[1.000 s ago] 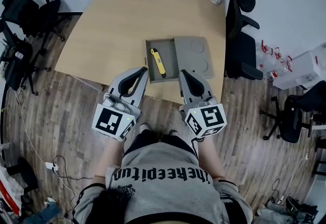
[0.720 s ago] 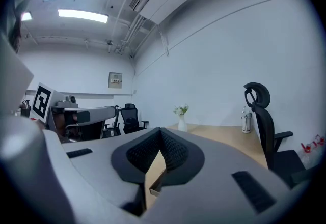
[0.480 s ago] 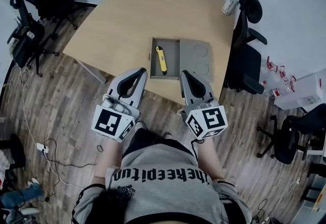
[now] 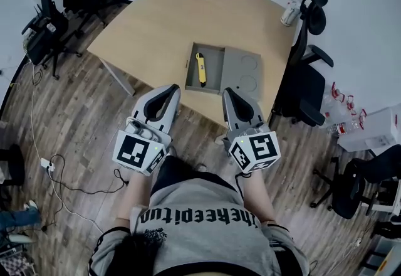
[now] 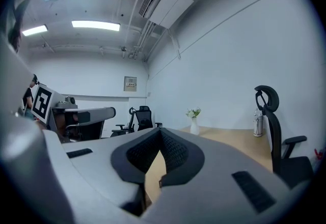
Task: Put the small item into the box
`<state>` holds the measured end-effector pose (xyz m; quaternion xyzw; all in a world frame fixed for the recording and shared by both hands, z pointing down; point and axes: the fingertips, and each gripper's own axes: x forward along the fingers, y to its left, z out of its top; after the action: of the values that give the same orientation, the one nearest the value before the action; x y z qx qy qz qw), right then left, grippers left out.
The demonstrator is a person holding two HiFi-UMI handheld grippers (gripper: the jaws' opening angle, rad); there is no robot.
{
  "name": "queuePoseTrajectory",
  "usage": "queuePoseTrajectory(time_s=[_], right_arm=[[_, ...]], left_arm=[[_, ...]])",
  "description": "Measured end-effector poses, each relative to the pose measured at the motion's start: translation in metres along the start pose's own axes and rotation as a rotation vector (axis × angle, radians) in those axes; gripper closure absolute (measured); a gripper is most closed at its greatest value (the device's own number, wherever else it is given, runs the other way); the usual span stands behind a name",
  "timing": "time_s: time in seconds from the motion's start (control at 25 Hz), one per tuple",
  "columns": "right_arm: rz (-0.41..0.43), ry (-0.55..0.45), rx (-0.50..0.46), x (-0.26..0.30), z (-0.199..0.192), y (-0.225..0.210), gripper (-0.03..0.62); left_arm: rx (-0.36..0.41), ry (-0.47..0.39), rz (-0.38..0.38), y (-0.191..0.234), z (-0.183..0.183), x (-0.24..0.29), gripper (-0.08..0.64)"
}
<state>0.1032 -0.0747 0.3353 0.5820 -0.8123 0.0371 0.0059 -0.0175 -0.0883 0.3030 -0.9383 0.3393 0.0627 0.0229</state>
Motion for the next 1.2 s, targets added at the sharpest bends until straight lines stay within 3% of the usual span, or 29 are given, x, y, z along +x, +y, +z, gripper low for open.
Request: queuePoseTrajectory(time_s=[0.6,1.2], right_arm=[[0.097,-0.014,-0.013,-0.045,-0.002,0.013,0.586],[0.125,-0.04,-0.005,-0.066,0.001,0.011,0.586]], left_arm=[[0.024,-0.007,0.097,-0.047,0.005,-0.036,0.543],[0.045,-0.01,0.107,-0.069,0.01,-0.04,0.543]])
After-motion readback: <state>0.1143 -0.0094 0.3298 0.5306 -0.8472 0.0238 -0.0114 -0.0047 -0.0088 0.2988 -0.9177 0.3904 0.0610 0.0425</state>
